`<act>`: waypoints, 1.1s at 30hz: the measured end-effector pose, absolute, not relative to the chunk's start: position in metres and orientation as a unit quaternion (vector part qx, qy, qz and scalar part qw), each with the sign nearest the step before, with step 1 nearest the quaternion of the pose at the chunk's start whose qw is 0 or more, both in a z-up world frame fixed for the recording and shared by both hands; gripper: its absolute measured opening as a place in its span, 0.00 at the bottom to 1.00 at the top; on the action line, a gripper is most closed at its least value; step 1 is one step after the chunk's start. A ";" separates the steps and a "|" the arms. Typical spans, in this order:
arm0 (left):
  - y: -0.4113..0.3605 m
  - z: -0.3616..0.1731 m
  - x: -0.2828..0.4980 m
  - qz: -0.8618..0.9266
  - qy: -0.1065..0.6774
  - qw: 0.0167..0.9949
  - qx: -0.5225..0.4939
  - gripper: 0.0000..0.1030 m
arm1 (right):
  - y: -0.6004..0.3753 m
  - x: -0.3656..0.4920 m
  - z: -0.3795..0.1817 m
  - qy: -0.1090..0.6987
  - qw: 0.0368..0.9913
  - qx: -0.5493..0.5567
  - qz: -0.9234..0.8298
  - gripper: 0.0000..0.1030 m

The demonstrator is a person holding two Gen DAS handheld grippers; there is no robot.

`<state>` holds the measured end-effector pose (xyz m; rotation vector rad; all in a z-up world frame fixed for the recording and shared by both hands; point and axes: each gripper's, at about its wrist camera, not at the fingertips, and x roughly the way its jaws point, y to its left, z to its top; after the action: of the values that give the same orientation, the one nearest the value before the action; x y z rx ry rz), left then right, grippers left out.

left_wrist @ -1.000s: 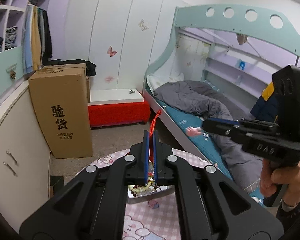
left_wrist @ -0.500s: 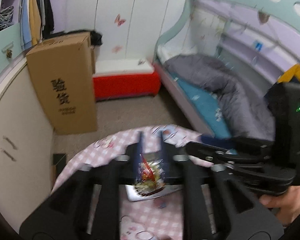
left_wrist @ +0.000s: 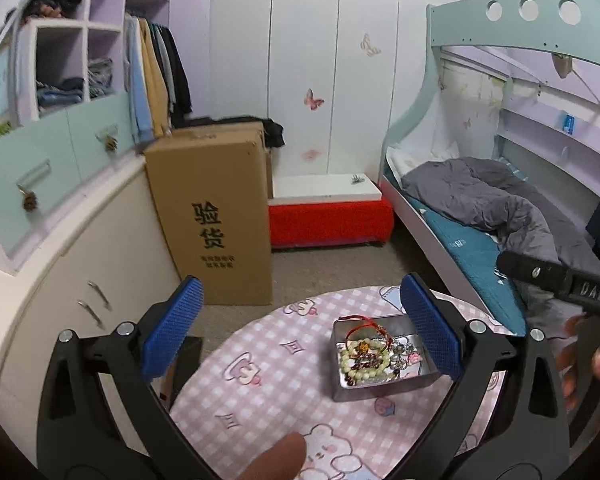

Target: Organize jewelry

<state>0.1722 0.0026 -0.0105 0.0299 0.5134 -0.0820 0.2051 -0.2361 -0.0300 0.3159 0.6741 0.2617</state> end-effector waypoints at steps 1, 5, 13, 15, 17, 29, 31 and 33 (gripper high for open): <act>0.003 -0.007 0.165 -0.037 0.249 0.968 0.018 0.94 | -0.235 0.198 -0.025 0.321 0.926 0.151 0.128 0.93; 0.000 0.006 0.129 -0.030 0.219 0.975 0.035 0.94 | -0.226 0.159 -0.002 0.283 0.944 0.122 0.116 0.93; -0.002 0.007 0.050 -0.023 0.162 0.986 0.030 0.94 | -0.207 0.074 0.010 0.218 0.970 0.061 0.090 0.93; -0.001 0.003 0.032 -0.021 0.159 0.987 0.025 0.94 | -0.200 0.054 0.007 0.212 0.973 0.049 0.083 0.93; 0.000 -0.001 0.017 -0.019 0.157 0.987 0.021 0.94 | -0.195 0.037 0.003 0.206 0.975 0.036 0.075 0.93; 0.007 -0.014 -0.033 -0.002 0.143 0.990 0.005 0.94 | -0.182 -0.016 -0.031 0.193 0.981 0.015 0.021 0.93; 0.009 -0.015 -0.036 -0.001 0.144 0.990 0.001 0.94 | -0.181 -0.018 -0.032 0.192 0.981 0.017 0.020 0.93; 0.009 -0.015 -0.038 0.006 0.140 0.990 0.001 0.94 | -0.179 -0.018 -0.032 0.189 0.982 0.013 0.016 0.93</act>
<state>-0.0383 0.0094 -0.0146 0.0029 0.2818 0.0114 -0.0181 -0.1794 -0.0323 0.0260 0.3796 0.0331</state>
